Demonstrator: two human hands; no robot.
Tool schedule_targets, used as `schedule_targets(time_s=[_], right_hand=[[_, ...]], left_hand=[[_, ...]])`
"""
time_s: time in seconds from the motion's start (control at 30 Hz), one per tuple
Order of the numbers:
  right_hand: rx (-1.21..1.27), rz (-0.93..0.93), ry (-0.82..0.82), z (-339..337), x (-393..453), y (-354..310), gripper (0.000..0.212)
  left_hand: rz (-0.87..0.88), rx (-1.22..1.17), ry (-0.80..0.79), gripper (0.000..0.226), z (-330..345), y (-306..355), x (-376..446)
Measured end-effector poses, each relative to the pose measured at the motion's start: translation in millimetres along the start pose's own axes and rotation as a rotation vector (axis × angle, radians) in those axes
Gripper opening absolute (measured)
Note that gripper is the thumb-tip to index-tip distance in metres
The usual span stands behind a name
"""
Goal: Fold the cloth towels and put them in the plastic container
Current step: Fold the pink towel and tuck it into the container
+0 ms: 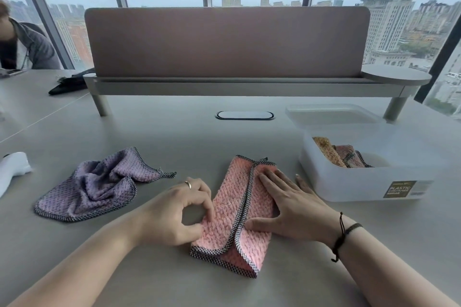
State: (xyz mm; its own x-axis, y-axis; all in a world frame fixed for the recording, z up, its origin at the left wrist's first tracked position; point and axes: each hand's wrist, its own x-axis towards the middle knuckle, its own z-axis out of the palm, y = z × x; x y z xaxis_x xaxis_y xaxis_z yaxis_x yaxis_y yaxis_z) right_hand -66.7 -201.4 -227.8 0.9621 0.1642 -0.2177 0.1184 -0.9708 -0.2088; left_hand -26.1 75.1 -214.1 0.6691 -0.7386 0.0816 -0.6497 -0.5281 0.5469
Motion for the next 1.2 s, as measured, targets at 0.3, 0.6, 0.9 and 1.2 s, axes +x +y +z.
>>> schedule_targets(time_s=[0.3, 0.6, 0.9, 1.2], right_hand=[[0.01, -0.083, 0.038, 2, 2, 1, 0.111], [0.029, -0.028, 0.074, 0, 11, 9, 0.094], [0.153, -0.128, 0.34, 3, 22, 13, 0.075], [0.079, -0.098, 0.155, 4, 32, 10, 0.082]], left_hand=[[0.188, 0.111, -0.198, 0.045, 22, 21, 9], [0.162, 0.461, -0.408, 0.078, 30, 38, -3], [0.165, 0.517, -0.317, 0.094, 54, 61, 3], [0.269, 0.511, -0.268, 0.097, 57, 58, 5]])
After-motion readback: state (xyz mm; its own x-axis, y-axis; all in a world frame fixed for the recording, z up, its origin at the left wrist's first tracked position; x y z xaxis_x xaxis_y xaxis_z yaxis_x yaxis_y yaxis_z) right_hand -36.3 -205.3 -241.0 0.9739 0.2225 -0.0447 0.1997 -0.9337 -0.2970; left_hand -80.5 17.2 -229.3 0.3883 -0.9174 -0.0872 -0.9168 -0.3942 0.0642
